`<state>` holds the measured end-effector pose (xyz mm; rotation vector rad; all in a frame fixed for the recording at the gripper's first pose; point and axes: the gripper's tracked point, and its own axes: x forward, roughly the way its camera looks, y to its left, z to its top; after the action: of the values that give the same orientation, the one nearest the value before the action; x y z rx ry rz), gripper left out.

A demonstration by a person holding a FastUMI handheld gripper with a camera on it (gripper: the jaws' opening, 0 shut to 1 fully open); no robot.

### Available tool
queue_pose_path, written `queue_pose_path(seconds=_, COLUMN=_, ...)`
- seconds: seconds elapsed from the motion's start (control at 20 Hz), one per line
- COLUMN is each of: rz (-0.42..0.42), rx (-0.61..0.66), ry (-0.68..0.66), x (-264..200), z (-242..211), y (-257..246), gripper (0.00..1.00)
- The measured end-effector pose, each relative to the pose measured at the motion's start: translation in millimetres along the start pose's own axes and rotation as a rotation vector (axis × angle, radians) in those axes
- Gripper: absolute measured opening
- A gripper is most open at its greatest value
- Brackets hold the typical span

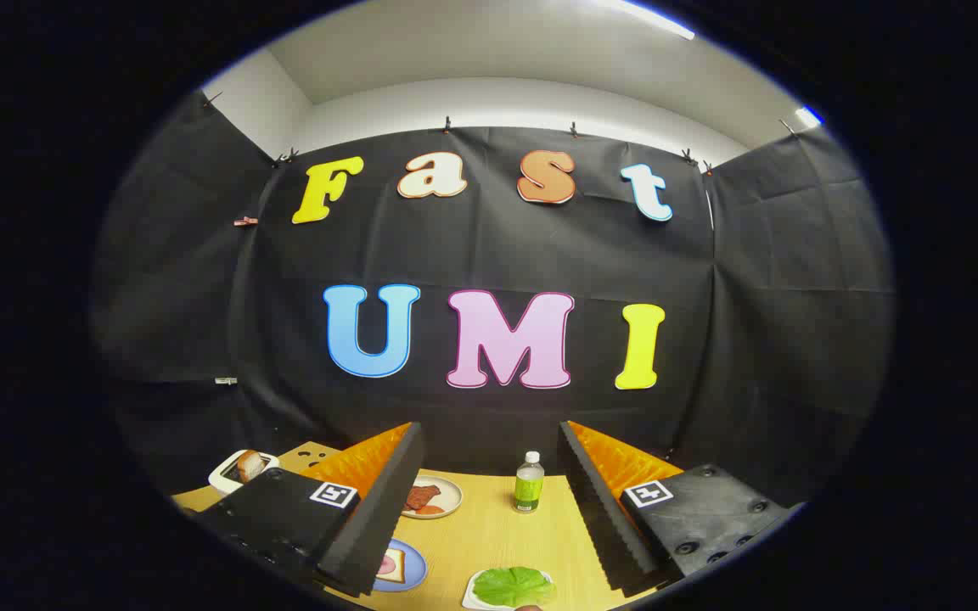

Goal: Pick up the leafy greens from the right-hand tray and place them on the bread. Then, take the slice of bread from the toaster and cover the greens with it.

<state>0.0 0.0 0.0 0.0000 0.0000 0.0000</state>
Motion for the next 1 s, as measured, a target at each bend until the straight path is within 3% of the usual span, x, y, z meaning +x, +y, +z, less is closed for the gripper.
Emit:
queue_pose_path(seconds=0.35, rz=0.002, rx=0.043, ry=0.107, x=2.9, z=-37.0, y=-1.9, gripper=0.98)
queue_pose_path(seconds=0.75, rz=-0.014, rx=0.051, ry=0.13, x=10.5, z=-43.4, y=-5.2, gripper=0.98)
queue_pose_path(seconds=1.0, rz=-0.012, rx=0.057, ry=0.187, x=13.1, z=-71.9, y=-4.6, gripper=0.98)
